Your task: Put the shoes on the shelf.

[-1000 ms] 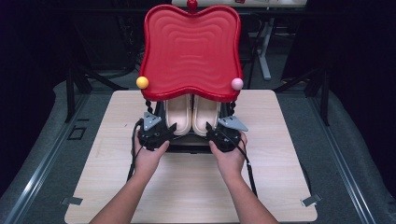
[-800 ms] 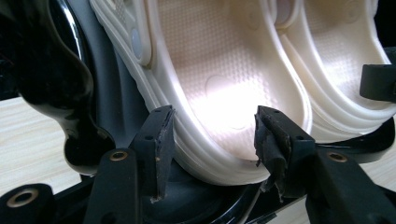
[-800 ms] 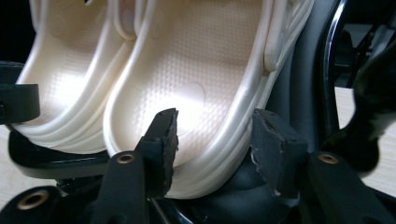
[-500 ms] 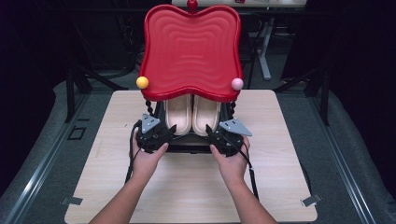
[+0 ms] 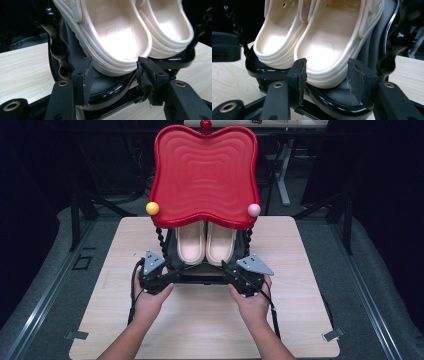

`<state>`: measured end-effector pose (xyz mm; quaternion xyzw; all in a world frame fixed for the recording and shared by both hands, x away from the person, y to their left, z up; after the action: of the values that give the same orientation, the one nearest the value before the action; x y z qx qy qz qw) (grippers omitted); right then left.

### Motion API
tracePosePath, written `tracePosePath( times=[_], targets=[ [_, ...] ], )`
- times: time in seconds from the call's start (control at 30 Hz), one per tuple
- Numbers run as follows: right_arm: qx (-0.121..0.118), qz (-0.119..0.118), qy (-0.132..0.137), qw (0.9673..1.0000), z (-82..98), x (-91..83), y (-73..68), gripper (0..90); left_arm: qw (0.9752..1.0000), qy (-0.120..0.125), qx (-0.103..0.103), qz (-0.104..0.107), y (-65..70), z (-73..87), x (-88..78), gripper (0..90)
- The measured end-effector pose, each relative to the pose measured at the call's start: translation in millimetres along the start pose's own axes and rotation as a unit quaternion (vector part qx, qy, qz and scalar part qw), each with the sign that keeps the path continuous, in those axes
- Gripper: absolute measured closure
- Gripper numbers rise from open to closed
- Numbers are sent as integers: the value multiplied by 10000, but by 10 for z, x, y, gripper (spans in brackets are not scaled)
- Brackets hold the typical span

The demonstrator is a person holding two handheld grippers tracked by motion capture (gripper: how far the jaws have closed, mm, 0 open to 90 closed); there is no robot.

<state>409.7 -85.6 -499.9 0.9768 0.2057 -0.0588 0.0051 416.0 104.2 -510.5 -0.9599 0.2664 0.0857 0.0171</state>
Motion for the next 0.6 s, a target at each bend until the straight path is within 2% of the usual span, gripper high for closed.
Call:
tracePosePath(
  times=[0.2,0.3,0.5,0.6],
  targets=[
    [-297,-69,-53,9995,34,-162,32,482,9998,146,113,51,-21,-34,-209,442],
    [-511,-203,-71,9985,57,-280,41,480,9998,159,128,33,-62,-25,-319,434],
    [-745,-378,-28,9965,96,-531,93,473,9998,152,136,-54,-205,63,-556,424],
    [-816,-311,33,9962,133,-660,183,468,9998,89,114,-132,-304,145,-661,421]
  ],
)
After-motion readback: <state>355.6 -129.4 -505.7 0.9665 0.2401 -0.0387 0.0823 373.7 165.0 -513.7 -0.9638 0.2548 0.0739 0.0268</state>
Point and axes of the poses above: each handheld gripper's, and its own axes: x roughly forward along the jaws, z roughly out of its underside, y roughly to its right, the point moved 10 cm from there along x, roughly forward along the jaws, and after that the axes turned 12 degrees about y, right-handed, at the moved point
